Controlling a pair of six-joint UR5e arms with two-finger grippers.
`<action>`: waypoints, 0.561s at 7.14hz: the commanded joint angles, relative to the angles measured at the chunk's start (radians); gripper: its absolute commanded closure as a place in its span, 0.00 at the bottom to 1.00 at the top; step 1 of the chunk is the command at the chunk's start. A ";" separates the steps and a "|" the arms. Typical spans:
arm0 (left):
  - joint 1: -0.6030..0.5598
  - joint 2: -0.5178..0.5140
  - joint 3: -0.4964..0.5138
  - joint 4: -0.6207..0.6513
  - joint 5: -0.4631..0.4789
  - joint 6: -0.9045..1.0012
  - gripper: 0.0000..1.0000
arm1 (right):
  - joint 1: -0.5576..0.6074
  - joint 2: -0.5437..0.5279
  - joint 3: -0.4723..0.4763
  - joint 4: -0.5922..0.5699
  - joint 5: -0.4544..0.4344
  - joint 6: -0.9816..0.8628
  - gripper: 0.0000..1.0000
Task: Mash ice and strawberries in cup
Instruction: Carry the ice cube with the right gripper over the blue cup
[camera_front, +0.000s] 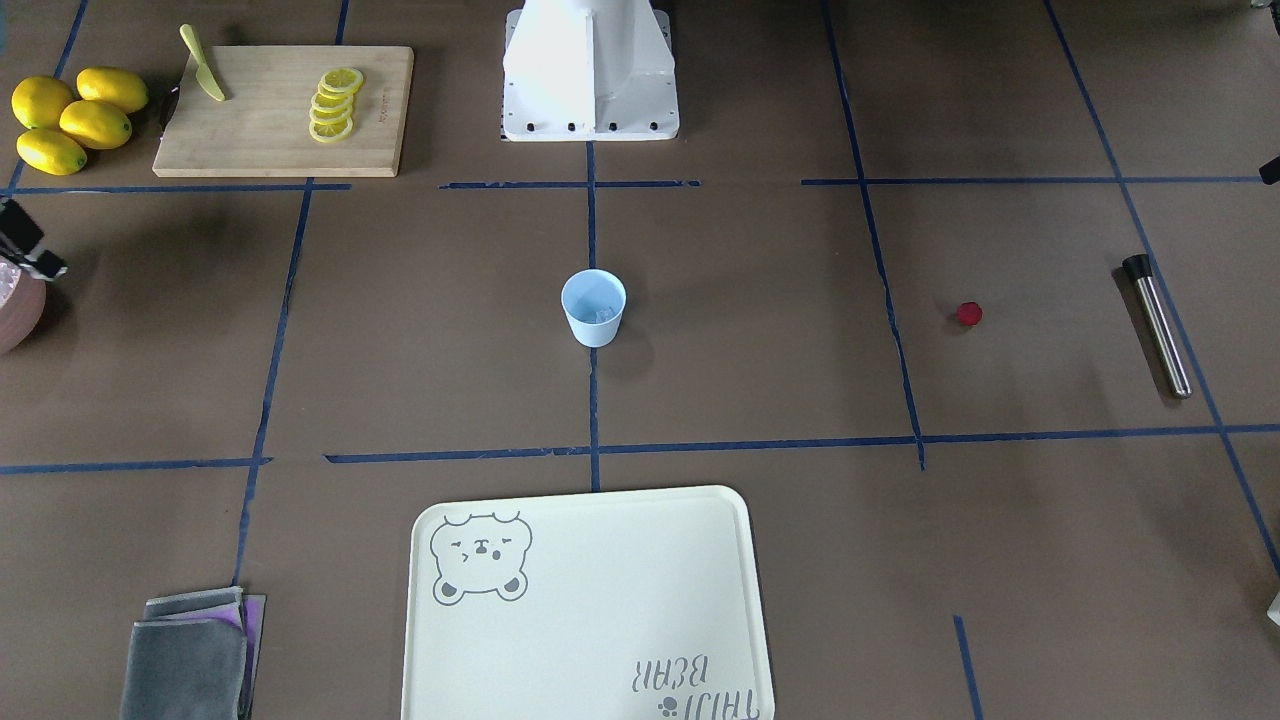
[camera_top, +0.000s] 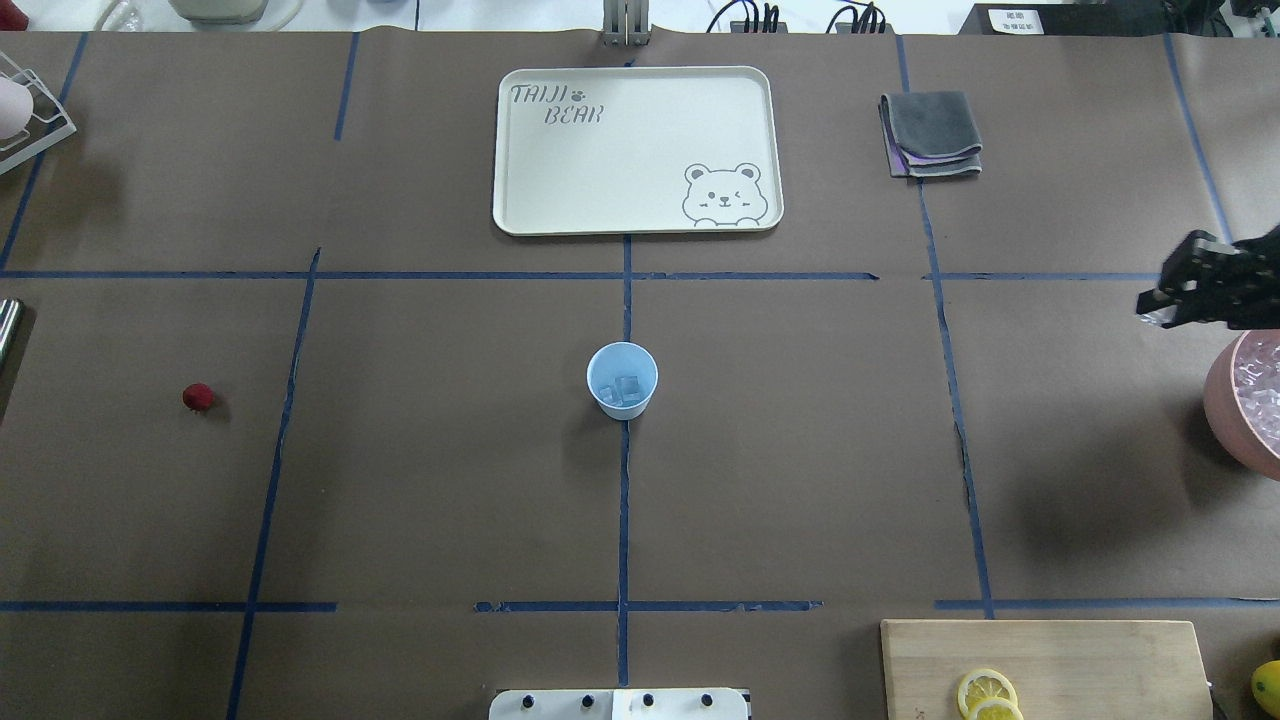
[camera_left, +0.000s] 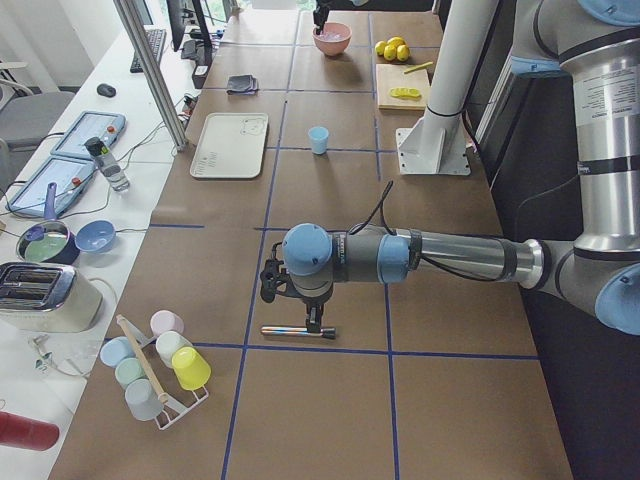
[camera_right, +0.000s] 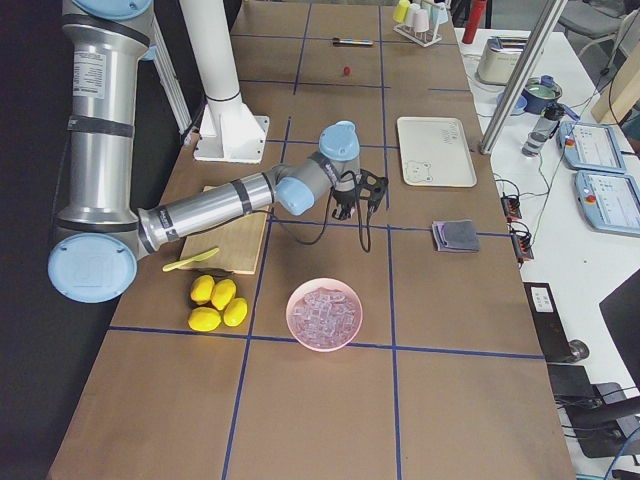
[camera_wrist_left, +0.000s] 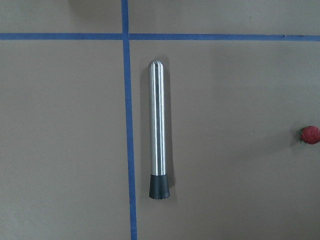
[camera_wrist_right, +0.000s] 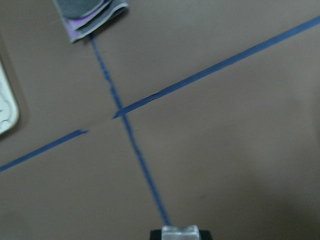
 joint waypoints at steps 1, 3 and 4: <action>0.000 0.001 0.000 0.000 -0.011 -0.001 0.00 | -0.243 0.246 0.002 -0.006 -0.088 0.404 1.00; 0.000 0.001 0.001 0.000 -0.014 -0.003 0.00 | -0.442 0.519 -0.102 -0.120 -0.314 0.592 1.00; 0.000 0.001 0.000 0.000 -0.014 -0.003 0.00 | -0.513 0.636 -0.194 -0.141 -0.419 0.646 0.99</action>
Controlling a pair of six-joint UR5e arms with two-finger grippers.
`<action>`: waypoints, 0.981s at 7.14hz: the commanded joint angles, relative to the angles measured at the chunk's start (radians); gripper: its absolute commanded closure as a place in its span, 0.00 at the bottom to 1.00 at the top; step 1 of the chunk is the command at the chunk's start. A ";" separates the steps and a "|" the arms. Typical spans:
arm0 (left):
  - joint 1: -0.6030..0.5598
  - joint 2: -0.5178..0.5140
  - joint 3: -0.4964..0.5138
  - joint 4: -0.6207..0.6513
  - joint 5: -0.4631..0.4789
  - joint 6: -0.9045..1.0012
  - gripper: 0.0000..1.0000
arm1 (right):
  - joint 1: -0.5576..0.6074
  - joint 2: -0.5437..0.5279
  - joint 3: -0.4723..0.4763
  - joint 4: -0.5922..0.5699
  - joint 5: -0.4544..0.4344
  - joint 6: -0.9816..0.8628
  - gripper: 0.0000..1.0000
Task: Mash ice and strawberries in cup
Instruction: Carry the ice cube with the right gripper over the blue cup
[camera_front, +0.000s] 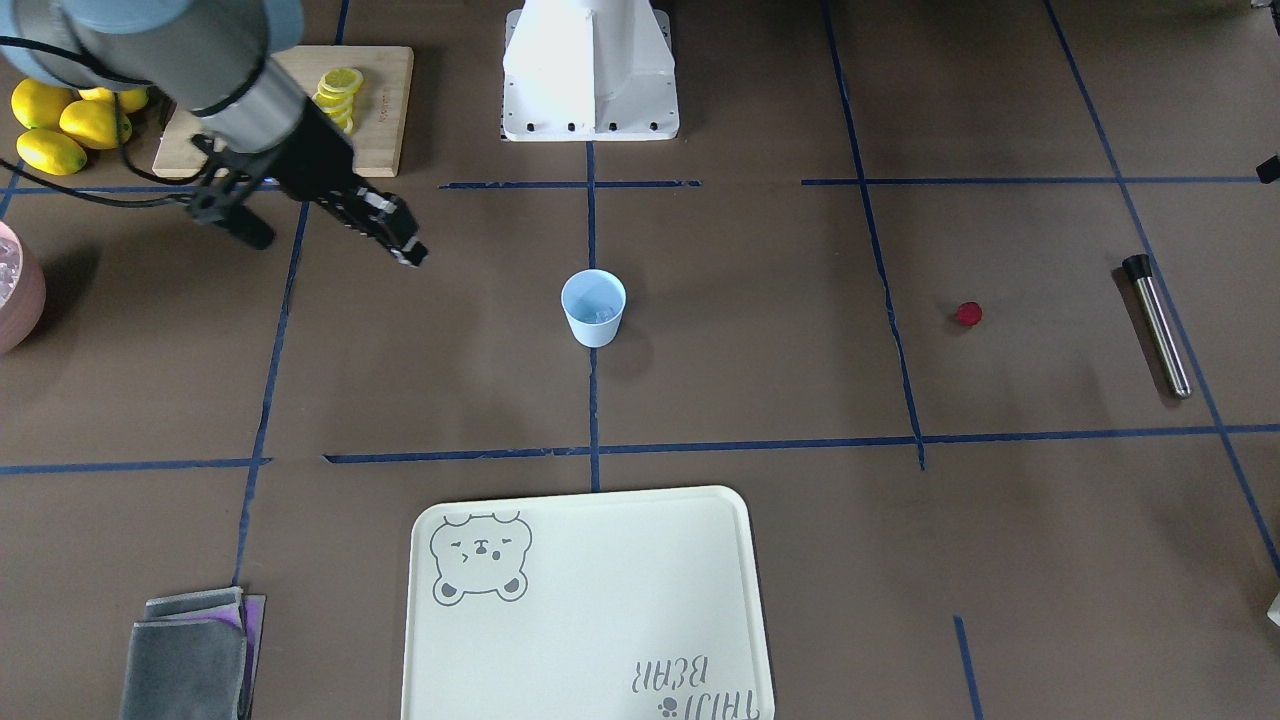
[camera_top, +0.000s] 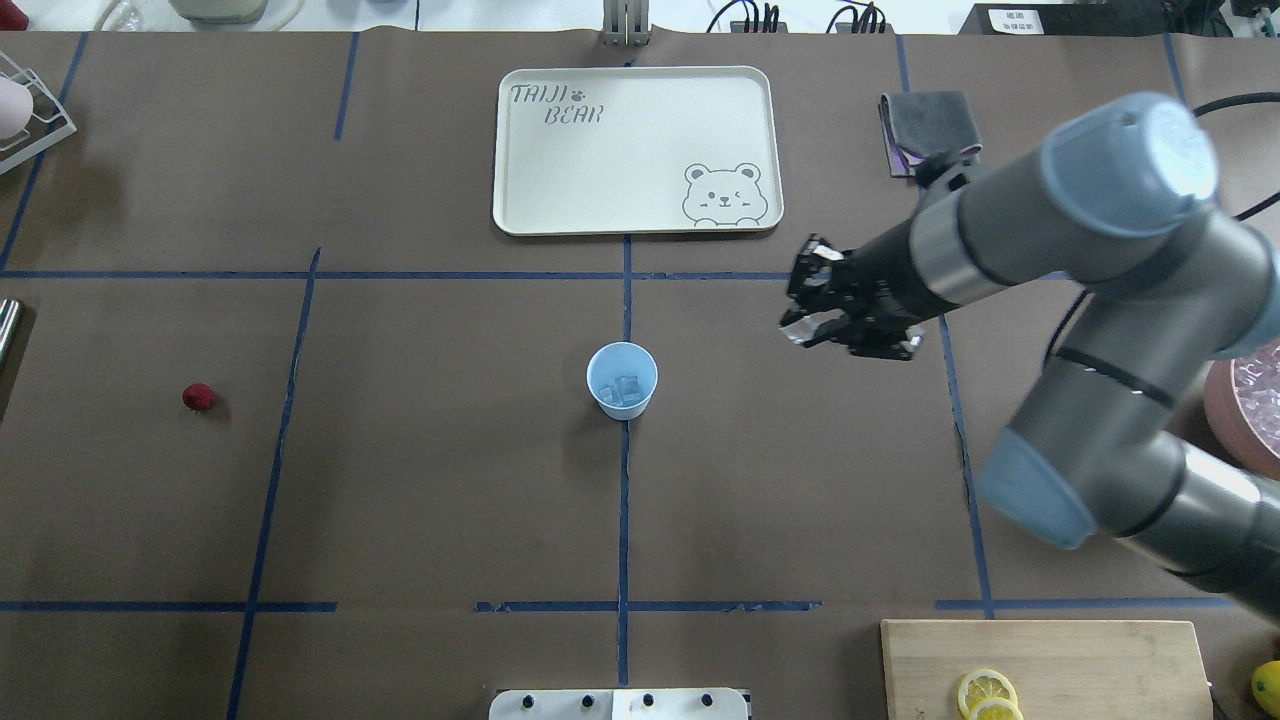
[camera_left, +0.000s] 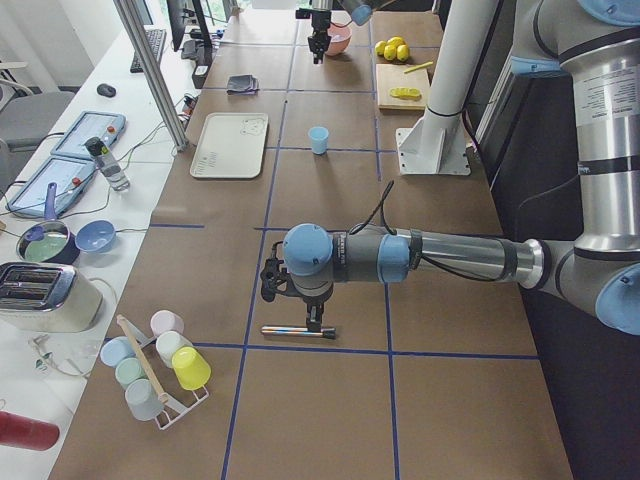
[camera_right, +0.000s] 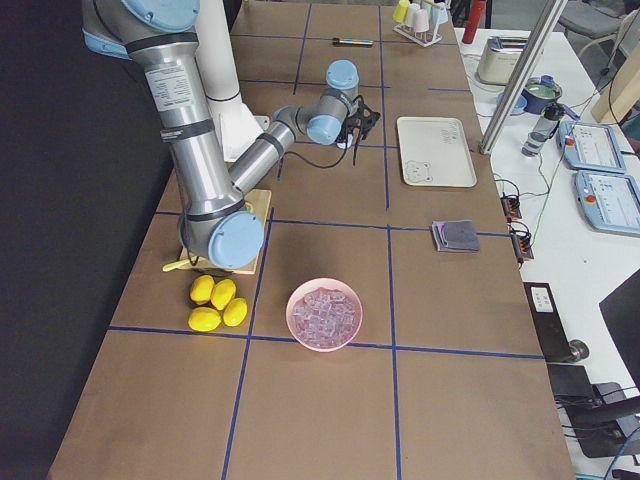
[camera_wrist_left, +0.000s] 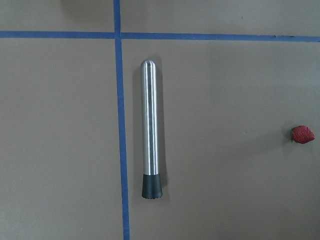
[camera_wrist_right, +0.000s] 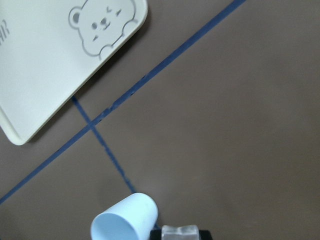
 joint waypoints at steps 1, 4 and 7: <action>0.000 0.000 0.000 0.000 -0.001 0.000 0.00 | -0.139 0.205 -0.161 -0.039 -0.185 0.116 0.99; 0.000 0.000 0.000 0.000 -0.001 0.000 0.00 | -0.168 0.227 -0.196 -0.037 -0.215 0.115 0.88; 0.000 0.000 0.000 0.000 -0.001 0.000 0.00 | -0.170 0.226 -0.203 -0.037 -0.215 0.106 0.13</action>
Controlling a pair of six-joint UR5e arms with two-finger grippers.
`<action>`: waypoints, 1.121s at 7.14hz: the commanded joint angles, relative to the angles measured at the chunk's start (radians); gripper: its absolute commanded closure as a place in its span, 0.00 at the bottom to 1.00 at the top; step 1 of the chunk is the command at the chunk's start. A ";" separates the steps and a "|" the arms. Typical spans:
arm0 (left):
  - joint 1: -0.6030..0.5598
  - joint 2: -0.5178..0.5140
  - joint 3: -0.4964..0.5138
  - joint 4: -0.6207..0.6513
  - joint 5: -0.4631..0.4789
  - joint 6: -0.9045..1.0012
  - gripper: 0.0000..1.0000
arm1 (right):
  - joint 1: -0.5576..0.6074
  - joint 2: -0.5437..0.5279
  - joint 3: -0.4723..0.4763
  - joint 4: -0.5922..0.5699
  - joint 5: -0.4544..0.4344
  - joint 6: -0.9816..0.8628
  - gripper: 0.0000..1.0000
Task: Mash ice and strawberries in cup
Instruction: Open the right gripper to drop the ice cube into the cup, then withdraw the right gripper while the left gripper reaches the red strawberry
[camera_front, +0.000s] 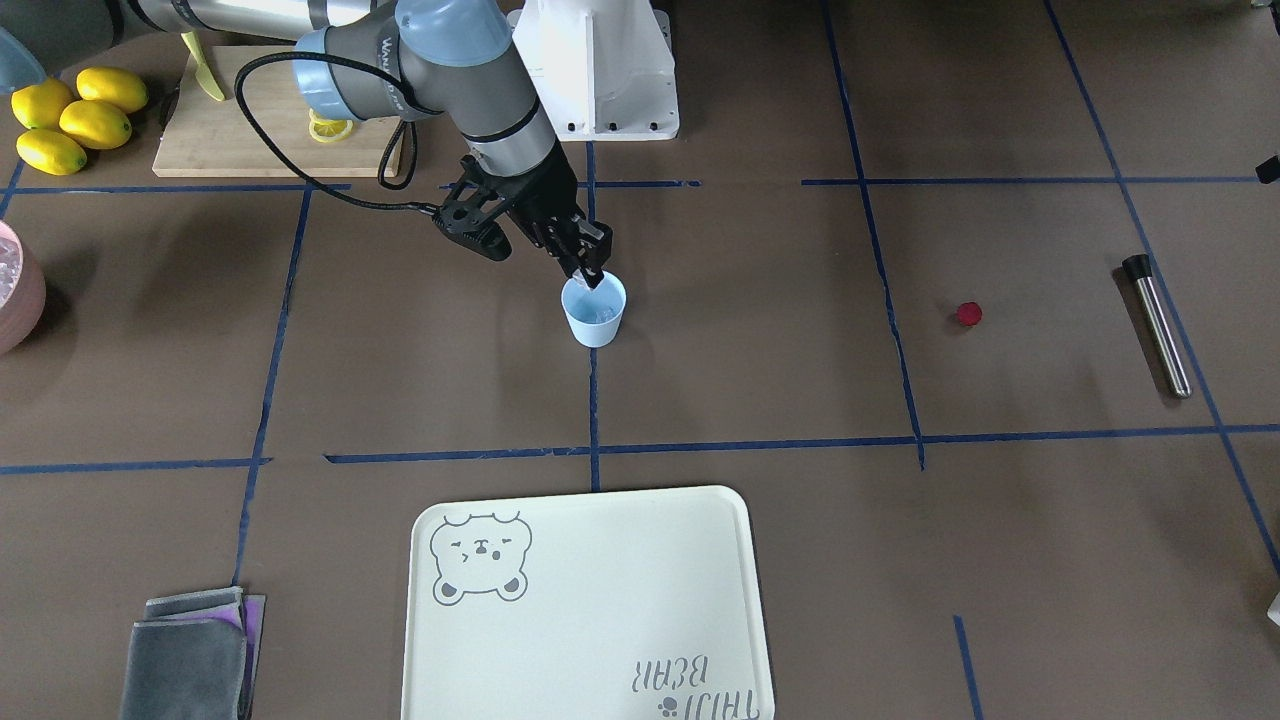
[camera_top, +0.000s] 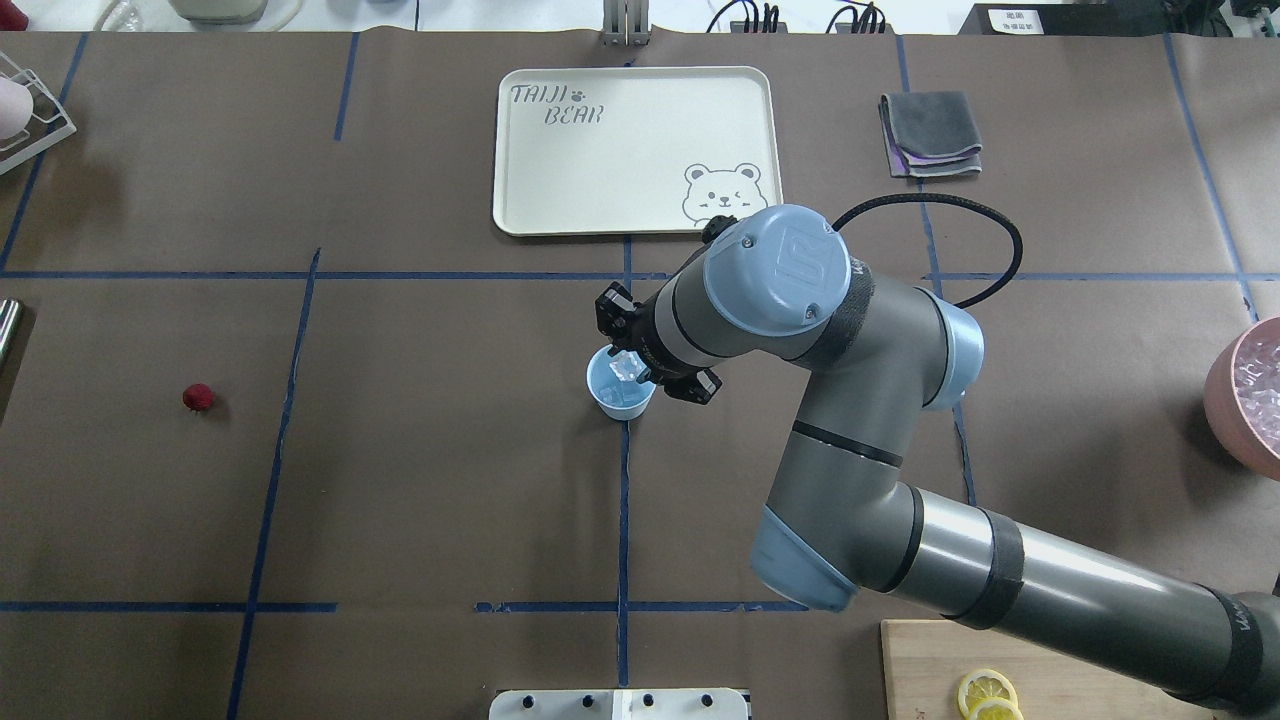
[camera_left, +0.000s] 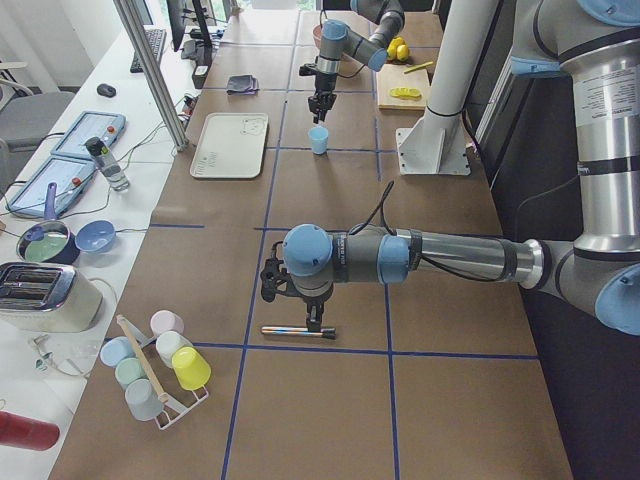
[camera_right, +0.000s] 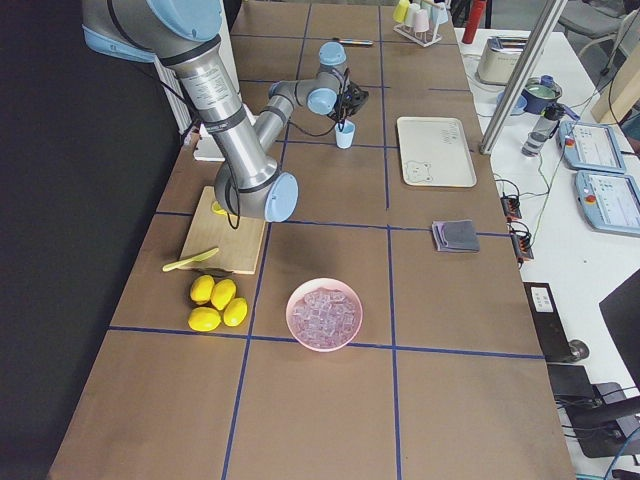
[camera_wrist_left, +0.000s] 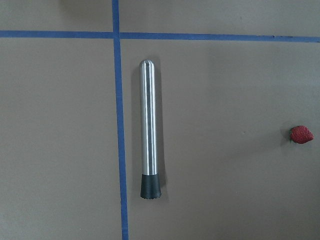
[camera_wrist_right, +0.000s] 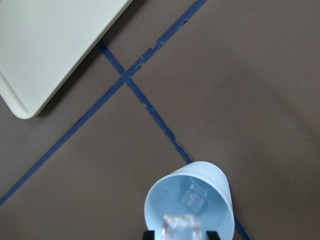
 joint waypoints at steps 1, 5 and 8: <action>0.000 0.000 0.000 0.000 0.000 -0.002 0.00 | 0.001 0.001 -0.002 0.000 -0.001 -0.003 0.01; 0.197 -0.014 0.002 -0.235 0.005 -0.280 0.00 | 0.226 -0.294 0.239 -0.007 0.254 -0.189 0.01; 0.586 -0.092 0.018 -0.544 0.294 -0.836 0.00 | 0.410 -0.523 0.282 0.004 0.398 -0.531 0.01</action>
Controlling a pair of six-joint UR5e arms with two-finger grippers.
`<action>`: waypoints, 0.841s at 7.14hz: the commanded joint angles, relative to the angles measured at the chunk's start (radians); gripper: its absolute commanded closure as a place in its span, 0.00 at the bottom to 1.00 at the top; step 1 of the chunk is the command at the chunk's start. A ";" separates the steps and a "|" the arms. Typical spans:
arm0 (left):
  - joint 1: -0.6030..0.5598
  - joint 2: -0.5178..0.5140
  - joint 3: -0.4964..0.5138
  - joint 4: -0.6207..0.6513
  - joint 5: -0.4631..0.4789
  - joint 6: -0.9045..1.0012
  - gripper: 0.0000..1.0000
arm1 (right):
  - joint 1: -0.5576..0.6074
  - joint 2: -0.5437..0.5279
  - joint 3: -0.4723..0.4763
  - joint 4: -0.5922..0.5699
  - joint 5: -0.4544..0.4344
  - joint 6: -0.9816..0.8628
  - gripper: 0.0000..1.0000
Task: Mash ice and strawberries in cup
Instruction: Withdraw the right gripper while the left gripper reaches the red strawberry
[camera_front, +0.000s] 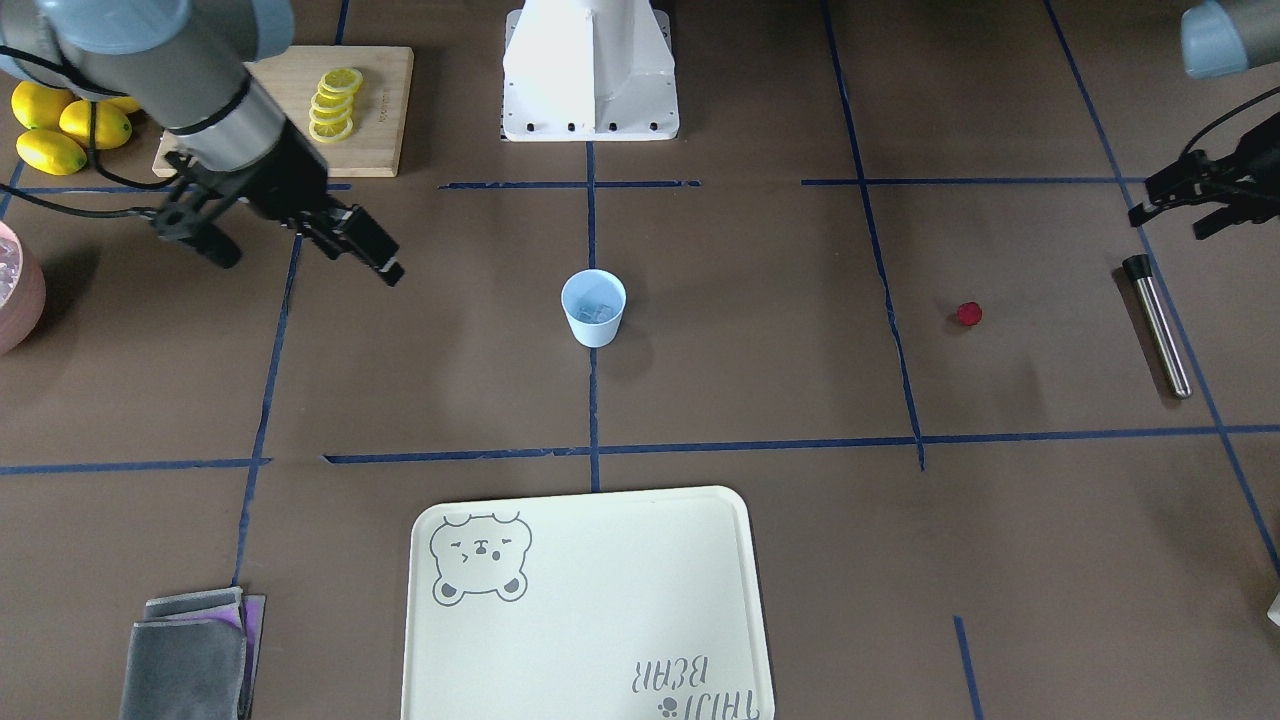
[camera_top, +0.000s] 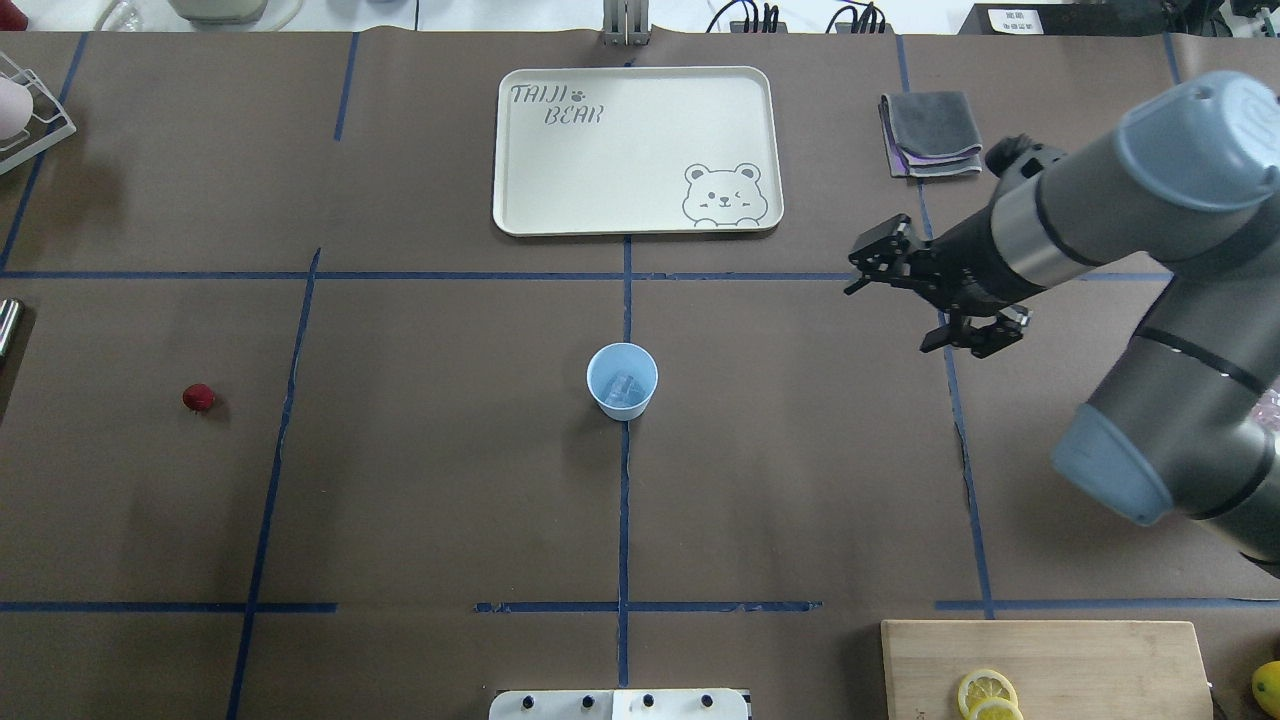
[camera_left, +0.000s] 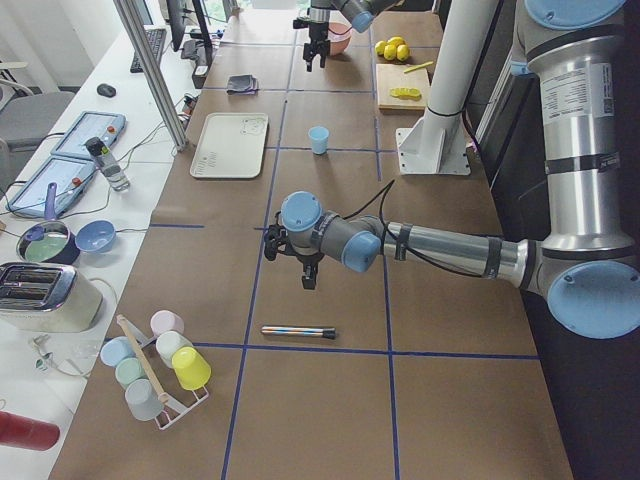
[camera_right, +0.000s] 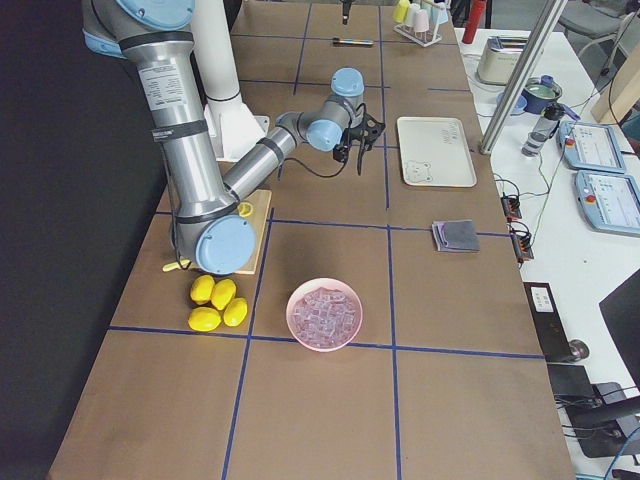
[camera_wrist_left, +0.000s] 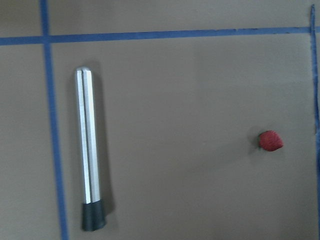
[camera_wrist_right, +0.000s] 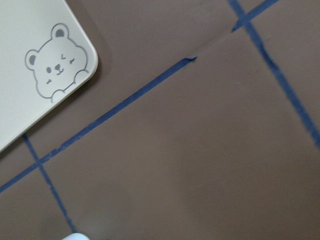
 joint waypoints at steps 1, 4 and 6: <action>0.253 -0.059 0.010 -0.099 0.271 -0.266 0.00 | 0.073 -0.092 0.005 0.003 0.046 -0.169 0.01; 0.378 -0.136 0.055 -0.097 0.394 -0.360 0.00 | 0.073 -0.093 0.003 0.005 0.042 -0.169 0.01; 0.388 -0.158 0.098 -0.100 0.412 -0.355 0.00 | 0.073 -0.091 0.003 0.005 0.040 -0.169 0.01</action>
